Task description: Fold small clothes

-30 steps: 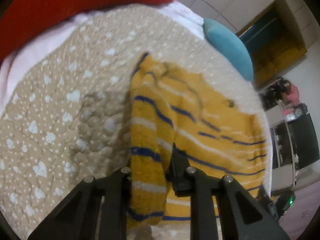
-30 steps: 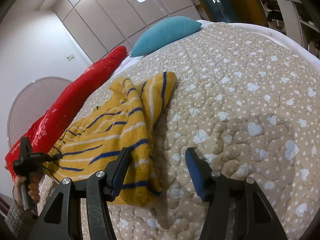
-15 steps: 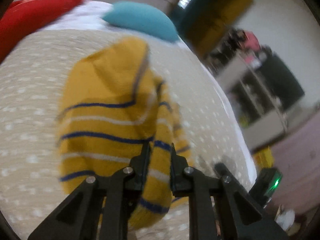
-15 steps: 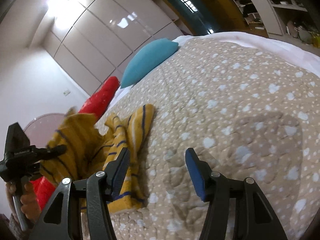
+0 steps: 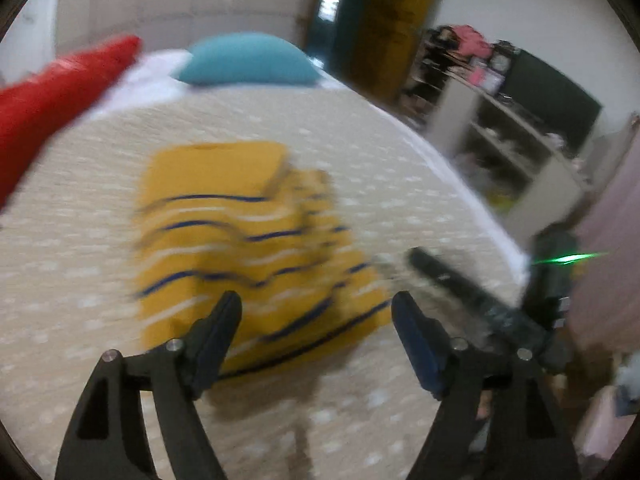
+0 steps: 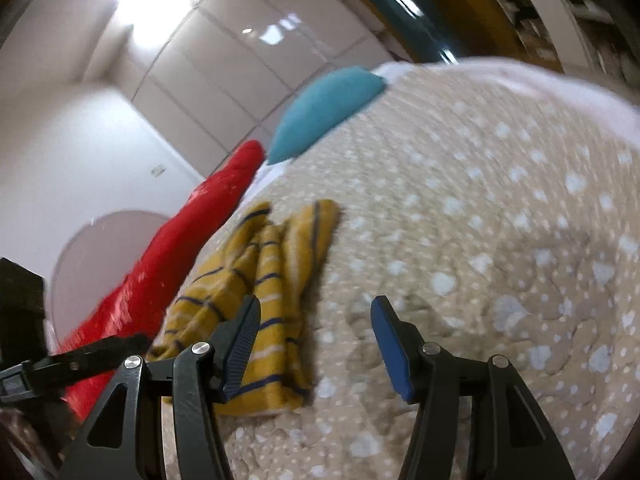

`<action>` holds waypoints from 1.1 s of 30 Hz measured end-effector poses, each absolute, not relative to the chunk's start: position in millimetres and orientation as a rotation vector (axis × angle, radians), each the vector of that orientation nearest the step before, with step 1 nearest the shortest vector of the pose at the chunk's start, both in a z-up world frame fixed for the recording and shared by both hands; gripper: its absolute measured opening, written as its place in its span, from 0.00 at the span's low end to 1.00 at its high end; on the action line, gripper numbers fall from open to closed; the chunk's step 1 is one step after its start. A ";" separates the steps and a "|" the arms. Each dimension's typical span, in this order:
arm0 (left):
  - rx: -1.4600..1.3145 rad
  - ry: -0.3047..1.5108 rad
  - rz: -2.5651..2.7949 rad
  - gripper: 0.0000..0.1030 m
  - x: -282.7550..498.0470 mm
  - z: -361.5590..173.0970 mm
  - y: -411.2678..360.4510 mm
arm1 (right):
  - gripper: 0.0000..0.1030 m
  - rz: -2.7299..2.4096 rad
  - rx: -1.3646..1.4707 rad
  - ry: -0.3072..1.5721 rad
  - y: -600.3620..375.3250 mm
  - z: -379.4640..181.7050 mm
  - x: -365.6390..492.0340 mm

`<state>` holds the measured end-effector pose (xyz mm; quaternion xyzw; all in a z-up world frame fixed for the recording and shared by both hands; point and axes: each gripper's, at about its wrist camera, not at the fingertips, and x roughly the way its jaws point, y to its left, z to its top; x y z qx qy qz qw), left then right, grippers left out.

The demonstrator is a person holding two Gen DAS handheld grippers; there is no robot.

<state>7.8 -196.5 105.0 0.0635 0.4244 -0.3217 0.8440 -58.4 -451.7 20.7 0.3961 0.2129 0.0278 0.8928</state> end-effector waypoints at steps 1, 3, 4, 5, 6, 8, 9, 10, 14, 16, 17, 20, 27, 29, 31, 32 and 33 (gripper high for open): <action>0.143 0.882 -0.639 0.74 3.8 104.8 -183.0 | 0.59 0.065 0.782 0.435 -444.5 28.4 -58.4; 0.124 0.887 -0.598 0.74 3.0 102.6 -164.1 | 0.59 0.124 0.719 0.418 -425.2 44.7 -58.0; 0.103 0.898 -0.583 0.74 2.1 99.4 -154.4 | 0.59 0.161 0.703 0.414 -416.9 51.4 -55.8; 0.079 0.910 -0.572 0.74 2.1 94.9 -143.9 | 0.59 0.208 0.673 0.411 -404.6 60.9 -50.8; 0.065 0.915 -0.564 0.74 2.4 92.3 -138.3 | 0.60 0.232 0.638 0.411 -393.8 68.1 -46.2; 0.047 0.915 -0.542 0.74 0.4 87.7 -124.9 | 0.69 0.245 0.531 0.445 -366.7 78.0 -29.7; 0.045 0.920 -0.526 0.74 0.6 85.0 -119.7 | 0.70 0.233 0.488 0.470 -355.9 77.8 -22.7; 0.044 0.929 -0.510 0.74 0.8 82.8 -117.3 | 0.70 0.193 0.437 0.504 -346.0 72.7 -12.5; -0.001 0.972 -0.464 0.74 5.1 72.4 -107.9 | 0.16 0.237 0.507 0.591 -344.9 42.9 5.6; -0.020 0.991 -0.447 0.74 6.8 67.6 -103.5 | 0.16 0.240 0.595 0.551 -361.7 40.9 -2.5; -0.029 1.000 -0.441 0.74 7.6 65.4 -101.5 | 0.16 0.230 0.627 0.532 -370.9 42.2 -8.6; -0.069 1.012 -0.431 0.74 4.4 62.0 -97.1 | 0.15 0.186 0.675 0.491 -394.1 45.4 -24.8; -0.095 0.997 -0.404 0.74 -8.1 69.8 -82.2 | 0.22 0.156 0.672 0.603 -402.3 20.5 -24.0; -0.087 0.979 -0.389 0.74 -13.0 76.7 -77.7 | 0.30 0.149 0.685 0.579 -407.5 25.2 -30.9; -0.075 0.952 -0.368 0.74 -18.7 82.7 -72.3 | 0.35 0.099 0.685 0.529 -415.4 32.3 -44.8; -0.069 0.944 -0.357 0.75 -17.7 84.2 -70.0 | 0.35 0.077 0.695 0.500 -420.6 35.6 -53.0; -0.064 0.937 -0.345 0.75 -18.7 85.0 -67.6 | 0.35 0.051 0.710 0.473 -425.4 38.9 -60.8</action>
